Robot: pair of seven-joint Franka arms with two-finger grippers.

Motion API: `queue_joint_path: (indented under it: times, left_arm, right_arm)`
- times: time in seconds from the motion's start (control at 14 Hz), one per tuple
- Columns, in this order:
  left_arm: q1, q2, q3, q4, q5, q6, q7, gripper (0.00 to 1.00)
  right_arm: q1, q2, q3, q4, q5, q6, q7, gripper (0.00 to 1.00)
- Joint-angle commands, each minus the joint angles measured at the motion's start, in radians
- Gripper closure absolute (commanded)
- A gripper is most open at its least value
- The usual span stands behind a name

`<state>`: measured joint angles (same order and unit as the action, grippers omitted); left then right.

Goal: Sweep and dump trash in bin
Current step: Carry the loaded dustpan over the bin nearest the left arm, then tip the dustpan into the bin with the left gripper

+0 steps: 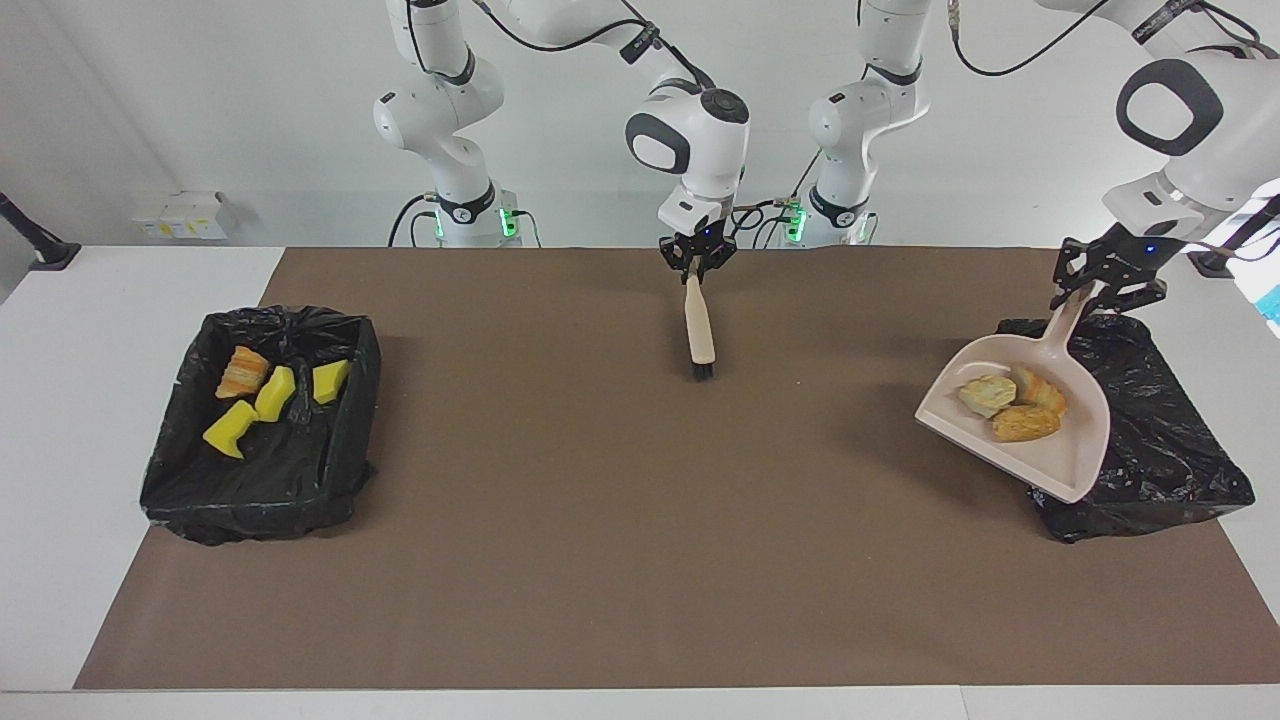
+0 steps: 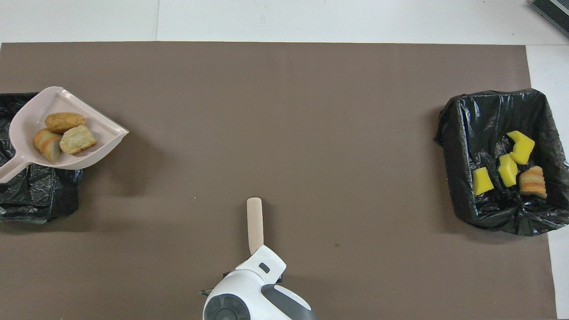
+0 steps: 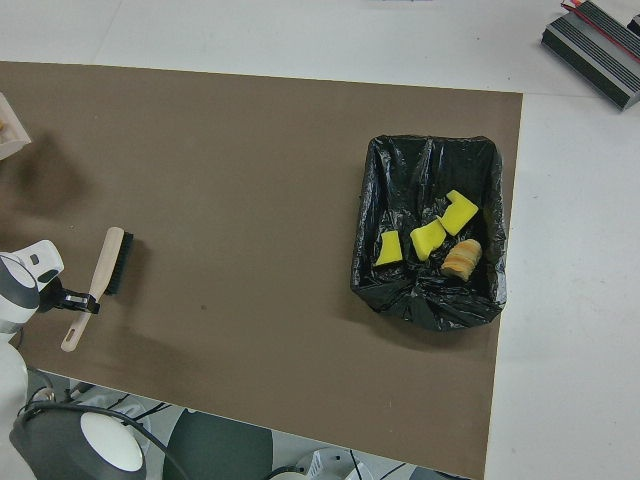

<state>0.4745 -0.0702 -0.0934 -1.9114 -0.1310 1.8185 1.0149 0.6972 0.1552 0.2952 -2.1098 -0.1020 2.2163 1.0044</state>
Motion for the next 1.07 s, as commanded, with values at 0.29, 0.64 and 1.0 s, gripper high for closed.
queue_joint_path:
  times: [0.29,0.64,1.0]
  left_arm:
    - [0.193,0.015,0.018,0.069,0.264,0.002,0.114,1.0]
    - [0.173,0.059,0.023,0.142,0.436,-0.025,0.264,1.0]
    - [0.118,0.066,0.018,0.218,0.456,0.025,0.475,1.0]
  right_arm:
    - [-0.018,0.007,0.005,0.008,-0.018,0.017,0.011,0.78]
    - [-0.018,0.014,0.004,0.03,-0.018,-0.003,0.005,0.58]
    - [-0.034,0.023,0.001,0.123,-0.019,-0.108,-0.024,0.0]
